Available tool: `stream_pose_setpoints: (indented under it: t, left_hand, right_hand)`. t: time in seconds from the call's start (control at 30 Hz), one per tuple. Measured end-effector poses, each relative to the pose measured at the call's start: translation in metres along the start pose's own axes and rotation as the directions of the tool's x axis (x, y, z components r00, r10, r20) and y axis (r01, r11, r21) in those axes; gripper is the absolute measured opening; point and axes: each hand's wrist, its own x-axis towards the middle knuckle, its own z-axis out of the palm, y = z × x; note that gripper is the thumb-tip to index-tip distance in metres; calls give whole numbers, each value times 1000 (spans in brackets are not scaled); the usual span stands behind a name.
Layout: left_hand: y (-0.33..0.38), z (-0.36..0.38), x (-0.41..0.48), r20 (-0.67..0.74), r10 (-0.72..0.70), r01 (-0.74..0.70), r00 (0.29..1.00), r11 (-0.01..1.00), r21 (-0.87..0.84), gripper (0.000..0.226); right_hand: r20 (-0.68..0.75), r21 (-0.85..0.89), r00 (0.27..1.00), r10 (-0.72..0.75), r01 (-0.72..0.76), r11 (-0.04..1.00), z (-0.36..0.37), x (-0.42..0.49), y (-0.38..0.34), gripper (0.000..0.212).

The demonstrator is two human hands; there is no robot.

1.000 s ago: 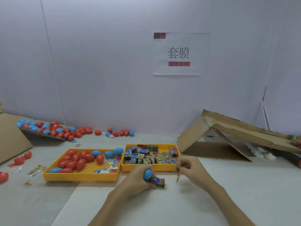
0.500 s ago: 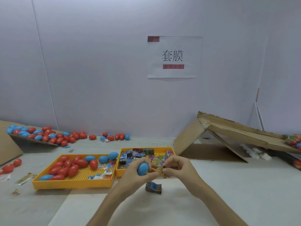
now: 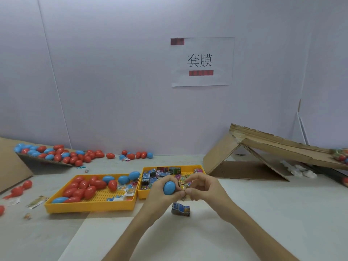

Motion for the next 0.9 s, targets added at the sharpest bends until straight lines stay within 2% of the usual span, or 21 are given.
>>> stream_pose_setpoints:
  t: [0.13, 0.27, 0.43, 0.57, 0.67, 0.9]
  left_hand:
    - [-1, -2, 1, -31, -19, 18, 999, 999, -34, 15]
    - [0, -2, 1, -22, -34, 32, 999, 997, -77, 15]
    - [2, -2, 1, -20, -46, 42, 999, 988, -149, 15]
    - [5, -2, 0, 13, -103, 103, 995, 963, -248, 25]
    - [4, -2, 0, 35, -141, 144, 989, 930, -337, 20]
    - [6, -3, -1, 65, -161, 174, 985, 900, -399, 30]
  right_hand:
    - [30, -6, 1000, 9, -9, 1000, 1, -1, -2, 30]
    - [-1, -47, 1000, -5, 5, 999, 1, -1, -2, 25]
    - [-32, -19, 999, -17, 17, 1000, 1, 0, 0, 27]
    - [-57, 21, 998, -5, 6, 1000, 0, 0, -1, 28]
    - [-68, 50, 998, 11, -8, 999, -1, 1, -1, 28]
    - [-109, 86, 994, 9, 1, 996, -2, 0, -1, 25]
